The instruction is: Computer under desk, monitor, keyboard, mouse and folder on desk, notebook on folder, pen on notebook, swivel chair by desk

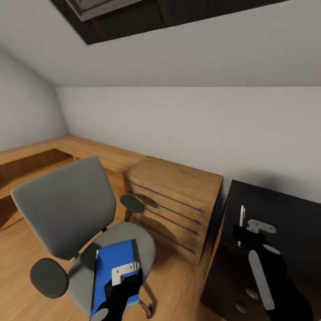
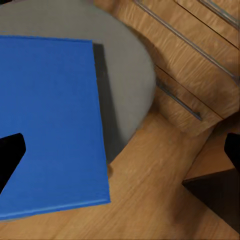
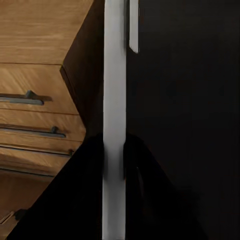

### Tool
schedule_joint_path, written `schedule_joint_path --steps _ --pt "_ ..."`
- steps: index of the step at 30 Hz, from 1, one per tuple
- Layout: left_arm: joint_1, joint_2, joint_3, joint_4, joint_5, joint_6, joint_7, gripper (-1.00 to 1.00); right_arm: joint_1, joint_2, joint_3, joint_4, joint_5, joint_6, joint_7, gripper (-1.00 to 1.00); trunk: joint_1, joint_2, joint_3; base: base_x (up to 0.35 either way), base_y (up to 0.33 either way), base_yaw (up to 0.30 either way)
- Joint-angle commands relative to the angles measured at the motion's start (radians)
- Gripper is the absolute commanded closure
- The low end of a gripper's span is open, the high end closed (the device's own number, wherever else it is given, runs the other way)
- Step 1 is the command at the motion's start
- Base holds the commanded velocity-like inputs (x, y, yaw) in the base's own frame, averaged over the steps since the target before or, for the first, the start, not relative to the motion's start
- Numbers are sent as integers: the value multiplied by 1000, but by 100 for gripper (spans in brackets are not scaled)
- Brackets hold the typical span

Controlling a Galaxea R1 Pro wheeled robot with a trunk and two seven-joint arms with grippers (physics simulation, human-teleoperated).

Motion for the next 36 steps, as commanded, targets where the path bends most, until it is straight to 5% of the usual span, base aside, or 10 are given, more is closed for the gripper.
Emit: schedule_joint_path --steps 1,16,19,27,28,36 --pt "0 0 -1 -2 7 2 6 -100 -1 0 1 3 -11 2 -8 100 1 0 -1 311 -21 -2" --pt "0 -2 -2 -2 -31 3 4 -100 -8 -30 -3 169 -11 -1 -5 100 1 0 -1 255 -114 0" --pt "0 -2 -1 -2 -34 2 4 -100 -23 -68 -19 268 -13 -2 -5 100 1 0 -1 56 -51 0" --pt "0 -2 -1 -2 -34 0 5 -100 -27 -71 -20 275 -13 1 -9 100 1 0 -1 2 -1 0" --pt "0 -2 -1 -2 -34 0 5 -100 -27 -71 -20 275 -13 1 -9 -100 1 0 -1 0 0 0" --pt "0 -2 -1 -2 -34 0 5 -100 -28 -71 -20 275 -13 -1 -8 -100 -11 21 9 0 0 0"
